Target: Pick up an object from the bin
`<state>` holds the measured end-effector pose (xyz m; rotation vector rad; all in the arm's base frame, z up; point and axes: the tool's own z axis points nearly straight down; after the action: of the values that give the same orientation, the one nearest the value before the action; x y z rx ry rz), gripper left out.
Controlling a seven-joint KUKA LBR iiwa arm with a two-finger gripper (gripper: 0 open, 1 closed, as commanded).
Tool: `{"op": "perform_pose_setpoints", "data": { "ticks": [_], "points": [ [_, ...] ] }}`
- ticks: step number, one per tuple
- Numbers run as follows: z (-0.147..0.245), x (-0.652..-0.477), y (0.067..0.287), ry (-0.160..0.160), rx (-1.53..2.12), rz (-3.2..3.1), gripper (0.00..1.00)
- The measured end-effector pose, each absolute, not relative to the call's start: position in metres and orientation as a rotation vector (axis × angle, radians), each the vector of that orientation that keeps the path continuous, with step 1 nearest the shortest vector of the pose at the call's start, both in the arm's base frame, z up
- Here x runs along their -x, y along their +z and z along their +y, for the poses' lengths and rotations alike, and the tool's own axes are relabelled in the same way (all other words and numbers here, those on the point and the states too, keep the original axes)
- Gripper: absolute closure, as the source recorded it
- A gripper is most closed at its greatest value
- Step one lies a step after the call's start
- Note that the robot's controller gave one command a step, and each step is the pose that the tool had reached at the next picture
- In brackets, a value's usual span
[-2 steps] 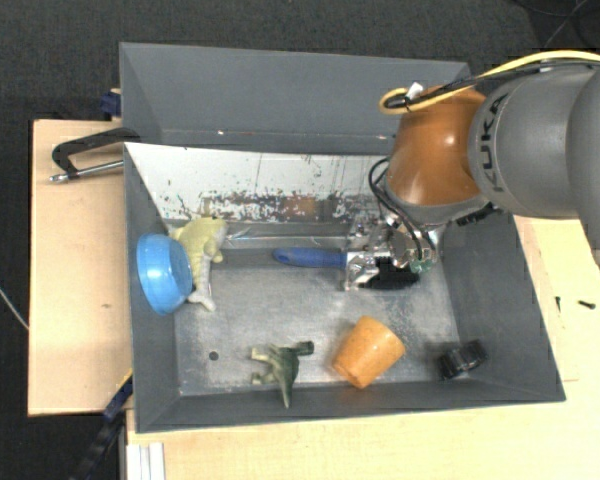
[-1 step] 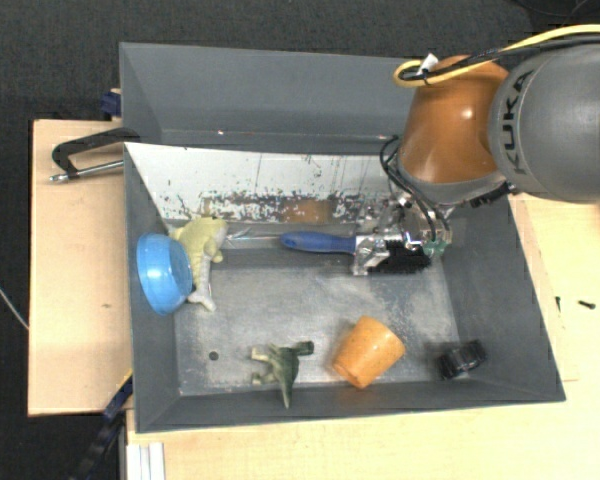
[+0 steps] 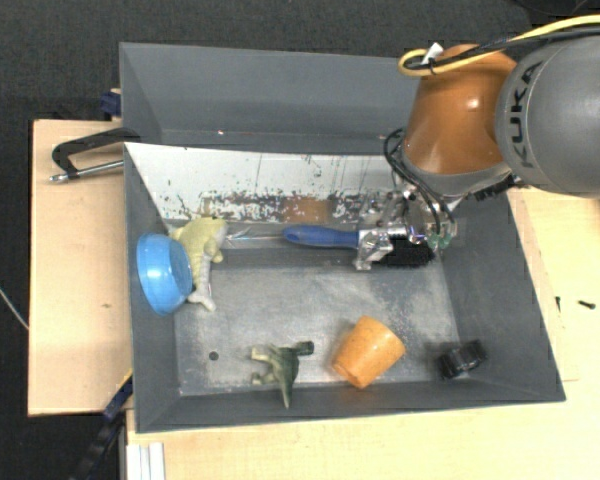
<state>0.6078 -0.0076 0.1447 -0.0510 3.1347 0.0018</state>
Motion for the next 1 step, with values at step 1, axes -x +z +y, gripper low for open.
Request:
{"op": "perform_pose_setpoints", "data": {
  "ticks": [1],
  "points": [
    [-0.0072, -0.6094, 0.1657, 0.002, 0.051, 3.134, 1.00]
  ]
}}
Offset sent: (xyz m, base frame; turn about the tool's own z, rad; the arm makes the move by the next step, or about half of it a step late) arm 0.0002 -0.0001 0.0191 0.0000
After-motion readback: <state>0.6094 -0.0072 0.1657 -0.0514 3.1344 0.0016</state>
